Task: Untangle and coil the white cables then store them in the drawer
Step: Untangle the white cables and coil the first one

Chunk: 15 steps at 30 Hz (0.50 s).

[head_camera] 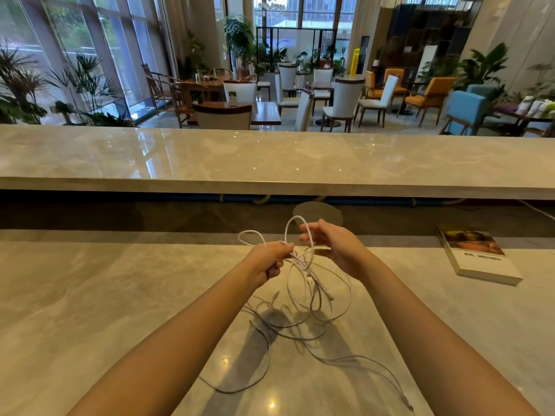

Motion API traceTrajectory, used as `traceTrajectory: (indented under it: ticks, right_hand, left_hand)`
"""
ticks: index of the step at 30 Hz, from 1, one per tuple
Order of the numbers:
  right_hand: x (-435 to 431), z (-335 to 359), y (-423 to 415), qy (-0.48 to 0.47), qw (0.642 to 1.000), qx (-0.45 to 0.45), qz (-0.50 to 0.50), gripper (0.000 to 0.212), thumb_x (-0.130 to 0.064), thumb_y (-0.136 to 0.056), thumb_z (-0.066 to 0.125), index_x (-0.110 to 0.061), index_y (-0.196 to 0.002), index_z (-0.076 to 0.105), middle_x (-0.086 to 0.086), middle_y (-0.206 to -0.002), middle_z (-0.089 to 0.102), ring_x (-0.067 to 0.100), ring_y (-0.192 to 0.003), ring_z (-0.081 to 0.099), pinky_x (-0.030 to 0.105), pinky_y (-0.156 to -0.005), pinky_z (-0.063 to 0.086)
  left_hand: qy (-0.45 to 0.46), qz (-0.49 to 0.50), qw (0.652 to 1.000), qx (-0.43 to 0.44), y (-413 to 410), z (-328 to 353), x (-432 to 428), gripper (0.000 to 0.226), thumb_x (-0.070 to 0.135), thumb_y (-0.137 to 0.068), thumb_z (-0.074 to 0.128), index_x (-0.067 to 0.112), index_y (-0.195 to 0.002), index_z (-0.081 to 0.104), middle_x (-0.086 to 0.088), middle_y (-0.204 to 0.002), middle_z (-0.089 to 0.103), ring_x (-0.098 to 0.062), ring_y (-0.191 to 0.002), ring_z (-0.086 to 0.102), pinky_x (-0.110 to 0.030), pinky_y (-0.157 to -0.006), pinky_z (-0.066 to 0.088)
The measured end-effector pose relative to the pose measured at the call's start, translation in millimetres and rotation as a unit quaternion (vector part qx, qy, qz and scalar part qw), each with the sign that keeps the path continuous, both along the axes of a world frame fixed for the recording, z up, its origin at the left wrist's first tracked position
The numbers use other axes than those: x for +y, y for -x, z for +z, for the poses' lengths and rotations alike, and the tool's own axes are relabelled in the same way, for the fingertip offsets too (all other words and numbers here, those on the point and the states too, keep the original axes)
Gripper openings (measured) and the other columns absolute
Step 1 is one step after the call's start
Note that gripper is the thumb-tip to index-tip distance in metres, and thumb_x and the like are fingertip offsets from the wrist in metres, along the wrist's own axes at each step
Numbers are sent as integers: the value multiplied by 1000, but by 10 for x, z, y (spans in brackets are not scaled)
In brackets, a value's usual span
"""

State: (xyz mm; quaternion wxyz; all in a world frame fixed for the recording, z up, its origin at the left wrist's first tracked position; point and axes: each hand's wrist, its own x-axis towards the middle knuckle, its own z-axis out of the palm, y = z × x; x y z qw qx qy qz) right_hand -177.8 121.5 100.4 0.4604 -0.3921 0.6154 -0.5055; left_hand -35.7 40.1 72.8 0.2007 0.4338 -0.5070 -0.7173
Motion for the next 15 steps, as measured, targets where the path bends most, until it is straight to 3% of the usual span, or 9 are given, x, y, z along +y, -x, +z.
traceTrajectory:
  ticks: [2, 4, 10, 15]
  right_hand:
    - [54, -117, 23, -33, 992, 118, 25, 22, -27, -95, 46, -19, -103, 66, 6, -102, 66, 23, -99, 60, 35, -87, 49]
    - [116, -200, -13, -63, 980, 163, 90, 18, -28, -92, 53, -19, -97, 68, 4, -98, 68, 20, -96, 62, 35, -88, 50]
    - [123, -228, -125, -46, 987, 138, 62, 13, -21, -89, 59, -12, -86, 66, 5, -76, 60, 14, -69, 57, 21, -65, 51]
    - [86, -269, -123, -27, 988, 141, -54, 15, -17, -90, 55, -12, -82, 67, 3, -71, 56, 14, -64, 48, 23, -57, 41]
  left_hand:
    - [10, 4, 1000, 6, -14, 0, -14, 11, 16, -90, 59, 6, -91, 63, -4, -77, 62, -5, -50, 40, -14, -40, 30]
    - [30, 9, 999, 4, -20, -2, -32, 13, 18, -89, 60, 6, -92, 64, -3, -75, 62, -5, -50, 41, -15, -43, 31]
    - [73, 10, 997, -24, -26, -20, -48, 18, 22, -88, 63, 6, -94, 67, -4, -81, 65, -8, -53, 42, -18, -46, 33]
    - [9, -2, 1000, 21, -113, -39, -81, 15, 18, -87, 64, 7, -98, 65, -1, -71, 54, -6, -51, 39, -15, -42, 29]
